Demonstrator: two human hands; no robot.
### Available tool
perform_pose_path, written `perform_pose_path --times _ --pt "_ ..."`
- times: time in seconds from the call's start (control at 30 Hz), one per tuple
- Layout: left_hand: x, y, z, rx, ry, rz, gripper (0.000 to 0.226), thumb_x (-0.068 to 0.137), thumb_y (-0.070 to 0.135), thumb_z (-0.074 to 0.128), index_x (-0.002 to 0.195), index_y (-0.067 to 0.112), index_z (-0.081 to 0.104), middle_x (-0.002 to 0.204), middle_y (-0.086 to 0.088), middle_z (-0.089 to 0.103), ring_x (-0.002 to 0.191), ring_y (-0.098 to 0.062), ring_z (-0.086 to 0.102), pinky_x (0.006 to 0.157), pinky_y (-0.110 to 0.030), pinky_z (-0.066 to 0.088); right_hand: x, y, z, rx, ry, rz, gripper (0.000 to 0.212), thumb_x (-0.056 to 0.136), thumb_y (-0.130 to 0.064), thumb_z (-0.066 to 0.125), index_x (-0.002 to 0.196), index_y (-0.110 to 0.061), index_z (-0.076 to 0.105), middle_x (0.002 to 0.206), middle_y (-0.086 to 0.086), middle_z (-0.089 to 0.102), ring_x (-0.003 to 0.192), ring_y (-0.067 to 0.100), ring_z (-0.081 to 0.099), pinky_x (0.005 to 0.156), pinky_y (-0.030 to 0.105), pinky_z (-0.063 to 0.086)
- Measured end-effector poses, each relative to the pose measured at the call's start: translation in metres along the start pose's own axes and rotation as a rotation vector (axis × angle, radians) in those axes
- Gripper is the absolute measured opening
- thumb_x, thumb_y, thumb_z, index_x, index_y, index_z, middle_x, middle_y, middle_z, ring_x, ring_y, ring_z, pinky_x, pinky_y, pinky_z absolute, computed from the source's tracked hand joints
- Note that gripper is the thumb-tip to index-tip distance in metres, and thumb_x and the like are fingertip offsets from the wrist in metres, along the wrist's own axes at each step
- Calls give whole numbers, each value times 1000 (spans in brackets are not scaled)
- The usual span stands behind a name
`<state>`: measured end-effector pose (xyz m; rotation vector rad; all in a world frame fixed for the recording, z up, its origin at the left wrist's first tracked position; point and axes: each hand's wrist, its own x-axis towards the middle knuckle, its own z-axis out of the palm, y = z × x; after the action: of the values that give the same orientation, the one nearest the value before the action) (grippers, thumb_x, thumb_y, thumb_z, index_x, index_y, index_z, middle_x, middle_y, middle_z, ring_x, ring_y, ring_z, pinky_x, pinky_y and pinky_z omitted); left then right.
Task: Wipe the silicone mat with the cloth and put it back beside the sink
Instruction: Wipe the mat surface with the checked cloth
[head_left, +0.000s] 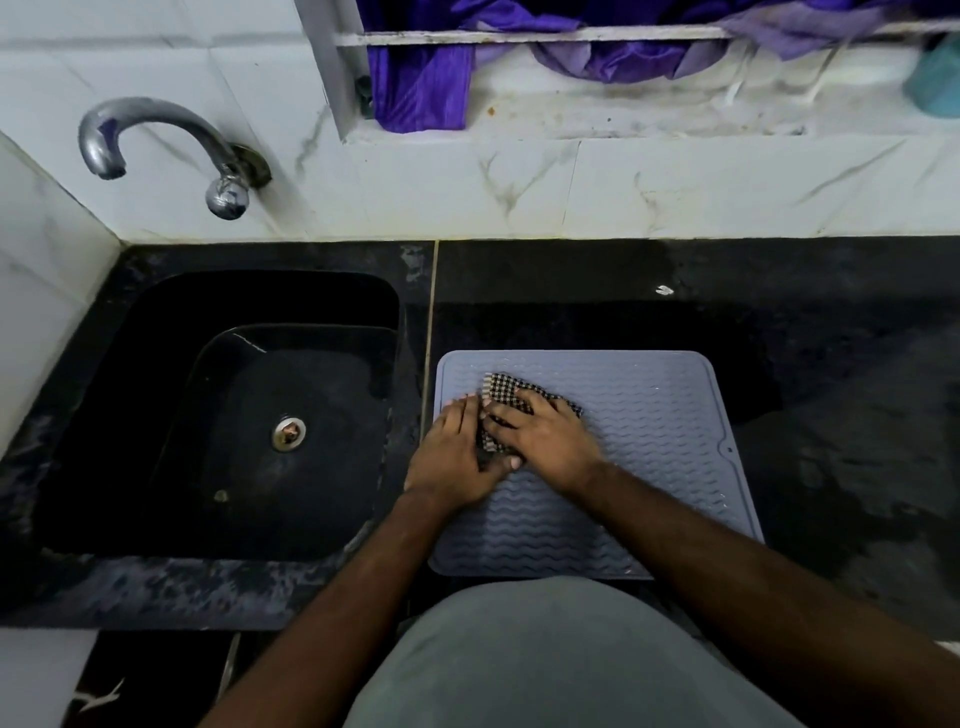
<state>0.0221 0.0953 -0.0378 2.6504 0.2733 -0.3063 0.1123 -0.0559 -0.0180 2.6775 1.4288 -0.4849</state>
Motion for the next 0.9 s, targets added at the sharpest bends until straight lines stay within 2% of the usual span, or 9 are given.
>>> perform_pose_path --times 0.1,0.17,0.3,0.5,0.6,0.67,0.73,0.8,0.9 --pt "1 9 5 122 19 -57 111 85 86 26 161 9 4 168 -12 9 155 -26 3 126 -39 8 -7 20 -6 -12 6 -11 52 102 -33 44 151 -43 29 162 -16 19 147 29 15 111 55 24" --pt "3 17 6 160 32 -103 111 83 87 14 160 9 5 167 -13 9 155 -27 2 126 -40 9 -19 39 -7 24 12 22 49 103 -31 42 148 -47 34 160 -20 22 148 26 16 111 53 24" --pt "11 28 1 114 21 -190 96 94 76 24 160 8 12 167 -13 11 155 -28 2 124 -39 9 -41 73 -7 63 16 93 47 102 -30 43 142 -53 40 155 -25 30 144 22 25 108 43 26" --pt "12 33 5 137 29 -230 96 94 75 20 160 6 11 167 -16 10 155 -29 2 126 -41 11 -62 101 -6 94 74 164 42 99 -32 48 134 -54 51 146 -27 44 135 18 36 101 38 30" --pt "15 46 2 104 -8 -267 100 93 75 31 158 3 11 165 -21 10 154 -37 2 124 -48 18 -64 94 0 203 145 229 39 98 -29 51 130 -51 57 143 -24 50 134 18 38 101 40 32" --pt "19 60 0 62 -44 -235 105 86 75 52 157 7 14 159 -23 15 150 -42 11 119 -52 30 -63 88 3 247 182 259 39 97 -27 54 129 -49 59 141 -19 54 133 21 40 102 43 33" --pt "25 81 2 53 -71 -103 113 77 74 66 158 14 14 158 -16 19 147 -38 21 116 -50 35 -64 86 6 275 210 295 41 95 -28 58 131 -47 58 140 -11 56 133 22 41 103 43 33" --pt "33 97 9 84 -110 42 117 76 75 66 160 17 8 164 -12 13 151 -33 15 121 -47 25 -65 86 7 262 210 313 42 94 -32 59 134 -47 55 140 -11 56 134 22 40 103 42 33" --pt "39 105 22 135 -187 86 125 74 81 61 160 21 -6 168 -11 1 155 -33 -2 124 -51 13 -65 89 10 183 181 287 45 96 -35 54 140 -45 48 144 -17 52 136 21 36 103 43 33"
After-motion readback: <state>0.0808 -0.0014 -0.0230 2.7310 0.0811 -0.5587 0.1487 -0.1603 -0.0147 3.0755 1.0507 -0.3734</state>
